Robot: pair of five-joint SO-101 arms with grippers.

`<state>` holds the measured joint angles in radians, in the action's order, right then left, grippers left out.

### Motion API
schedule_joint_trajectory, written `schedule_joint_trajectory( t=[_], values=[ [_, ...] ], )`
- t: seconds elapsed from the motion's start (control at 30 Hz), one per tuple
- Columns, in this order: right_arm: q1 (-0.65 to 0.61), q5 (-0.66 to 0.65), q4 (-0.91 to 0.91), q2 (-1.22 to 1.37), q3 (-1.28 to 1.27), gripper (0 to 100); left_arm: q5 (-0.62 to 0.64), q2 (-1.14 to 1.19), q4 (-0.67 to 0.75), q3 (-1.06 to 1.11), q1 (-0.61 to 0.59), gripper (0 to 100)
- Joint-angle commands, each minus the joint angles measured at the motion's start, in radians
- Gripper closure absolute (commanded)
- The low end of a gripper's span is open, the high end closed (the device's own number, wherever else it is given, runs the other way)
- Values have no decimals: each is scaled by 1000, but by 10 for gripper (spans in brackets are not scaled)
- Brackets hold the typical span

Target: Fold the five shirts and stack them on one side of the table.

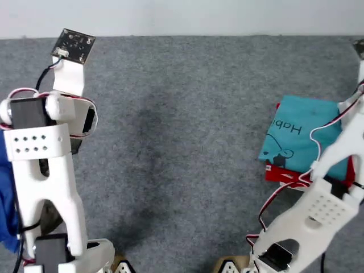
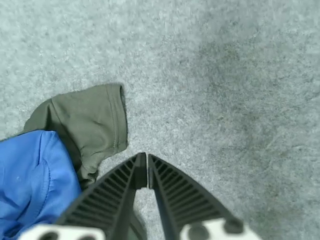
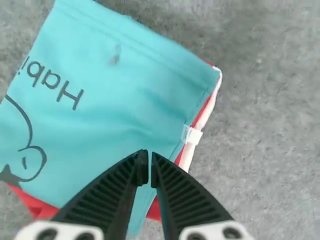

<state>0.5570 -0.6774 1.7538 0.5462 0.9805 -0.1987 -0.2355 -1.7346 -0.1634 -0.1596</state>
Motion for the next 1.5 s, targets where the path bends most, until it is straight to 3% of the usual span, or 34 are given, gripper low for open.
schedule_joint_trajectory(
  t=[0.0,0.13,0.27,0.4,0.53,0.77,1.07,1.47],
  values=[
    [-13,18,45,-153,-83,990,-9,-66,3,-4,-5,986],
    [-36,129,45,-318,-299,990,-9,-100,-3,-2,-20,986],
    [-53,144,42,-489,-542,990,-9,-94,-17,-2,-87,986],
    [-67,144,42,-638,-770,990,-31,-64,-17,-2,-216,985],
    [-61,144,42,-765,-951,990,-173,-17,-17,-2,-400,977],
    [-65,144,41,-943,-1217,990,-324,17,-9,-8,-700,776],
    [-65,144,41,-1006,-1343,990,-477,48,143,-2,-902,761],
    [-67,144,41,-1007,-1347,990,-488,344,315,-10,-957,761]
  ],
)
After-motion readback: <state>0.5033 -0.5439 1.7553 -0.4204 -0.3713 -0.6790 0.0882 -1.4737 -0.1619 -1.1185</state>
